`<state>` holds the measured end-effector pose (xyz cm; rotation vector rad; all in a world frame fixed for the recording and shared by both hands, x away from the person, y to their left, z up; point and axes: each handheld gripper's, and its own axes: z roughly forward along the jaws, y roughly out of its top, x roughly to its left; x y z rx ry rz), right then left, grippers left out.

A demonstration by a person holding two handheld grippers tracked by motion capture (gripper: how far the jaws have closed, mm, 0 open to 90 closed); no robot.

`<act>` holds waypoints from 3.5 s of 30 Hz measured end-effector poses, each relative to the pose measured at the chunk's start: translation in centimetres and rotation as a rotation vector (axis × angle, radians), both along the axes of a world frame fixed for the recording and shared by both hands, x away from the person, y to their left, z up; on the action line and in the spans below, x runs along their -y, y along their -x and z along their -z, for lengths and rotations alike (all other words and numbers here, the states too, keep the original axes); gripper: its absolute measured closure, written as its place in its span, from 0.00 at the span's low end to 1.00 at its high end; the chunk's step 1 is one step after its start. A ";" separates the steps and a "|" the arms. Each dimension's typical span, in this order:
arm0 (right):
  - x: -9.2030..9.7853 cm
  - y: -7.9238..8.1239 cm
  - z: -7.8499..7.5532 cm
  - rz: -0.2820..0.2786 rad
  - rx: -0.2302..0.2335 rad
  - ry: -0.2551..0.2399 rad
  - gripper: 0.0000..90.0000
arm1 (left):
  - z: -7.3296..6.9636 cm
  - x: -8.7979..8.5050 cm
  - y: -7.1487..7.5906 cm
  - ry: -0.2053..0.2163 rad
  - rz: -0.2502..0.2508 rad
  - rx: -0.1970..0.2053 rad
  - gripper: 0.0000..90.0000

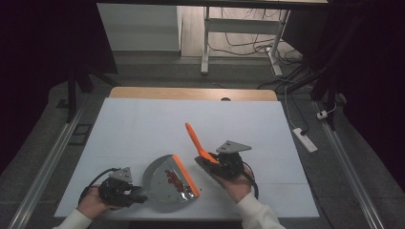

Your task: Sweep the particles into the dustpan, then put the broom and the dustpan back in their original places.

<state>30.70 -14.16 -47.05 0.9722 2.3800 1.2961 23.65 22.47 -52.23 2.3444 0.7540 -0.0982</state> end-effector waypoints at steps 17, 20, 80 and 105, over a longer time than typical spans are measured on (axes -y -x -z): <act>-2.9 4.6 2.1 -0.095 -0.058 0.083 0.77 | -0.1 0.8 0.9 -0.019 -0.006 0.014 0.69; -3.9 4.9 1.6 -0.140 -0.091 0.000 0.78 | 0.0 1.0 0.9 -0.014 -0.007 0.010 0.69; 10.4 -0.4 -0.3 -0.054 0.050 -0.086 0.78 | -1.4 -0.8 0.7 0.137 -0.497 0.157 0.69; 11.8 -1.1 0.7 -0.025 -0.034 -0.077 0.78 | -1.0 -0.7 1.0 0.062 -0.749 0.169 0.69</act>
